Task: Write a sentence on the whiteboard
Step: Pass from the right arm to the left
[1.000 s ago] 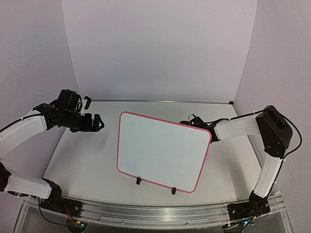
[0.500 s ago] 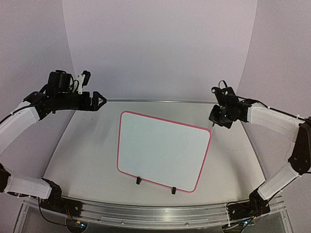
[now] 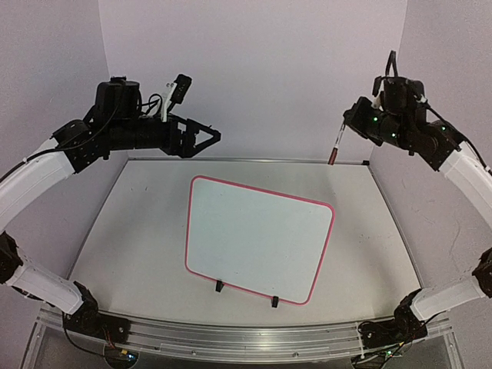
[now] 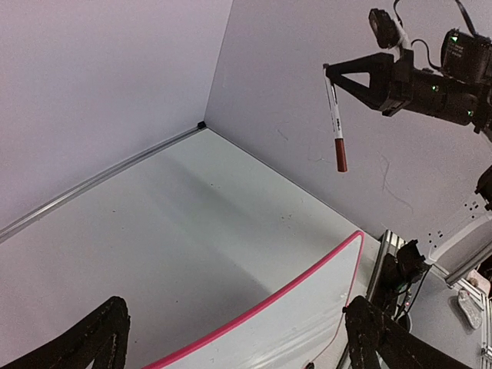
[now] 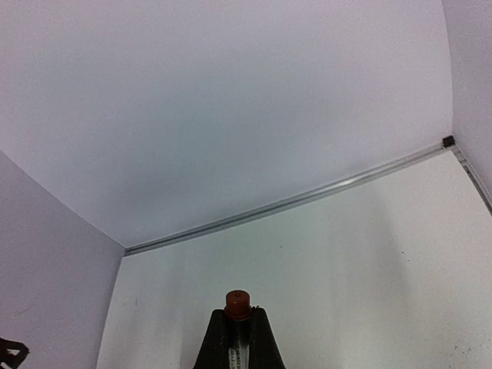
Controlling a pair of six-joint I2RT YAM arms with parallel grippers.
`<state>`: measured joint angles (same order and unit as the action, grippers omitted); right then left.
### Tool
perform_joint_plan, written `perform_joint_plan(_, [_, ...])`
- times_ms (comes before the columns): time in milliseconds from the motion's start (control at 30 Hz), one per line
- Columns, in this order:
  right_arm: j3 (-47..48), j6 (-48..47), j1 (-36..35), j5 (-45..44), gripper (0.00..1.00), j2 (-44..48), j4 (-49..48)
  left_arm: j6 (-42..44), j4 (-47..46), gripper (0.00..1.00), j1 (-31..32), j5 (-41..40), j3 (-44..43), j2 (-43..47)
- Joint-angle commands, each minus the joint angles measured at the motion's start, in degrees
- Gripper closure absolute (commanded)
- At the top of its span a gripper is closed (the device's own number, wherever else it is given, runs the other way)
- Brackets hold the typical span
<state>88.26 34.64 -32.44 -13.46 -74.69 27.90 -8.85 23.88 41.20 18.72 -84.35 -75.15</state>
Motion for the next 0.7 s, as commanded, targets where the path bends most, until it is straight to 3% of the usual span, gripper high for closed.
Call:
perform_joint_plan(0, [5.4,-1.7,-5.4,3.0,1.0,-1.6,-5.0,0.5,-4.9,0.03,2.9,0.9,-4.2,-2.2])
perform_joint_plan(300, [7.9,-0.8,-18.6,4.3,1.0,-9.9,-20.3,-4.4,-13.0,0.02,10.5,1.7,-6.4,-7.1])
perform_joint_plan(500, [9.8,0.1,-21.3,4.3,1.0,-13.1,-23.6,-6.3,-12.0,0.02,10.8,-0.4,-5.0,-8.3])
perform_joint_plan(667, [8.3,0.6,-21.7,3.5,1.0,-12.5,-25.5,-7.2,-11.2,0.07,10.9,-2.3,-3.2,-8.3])
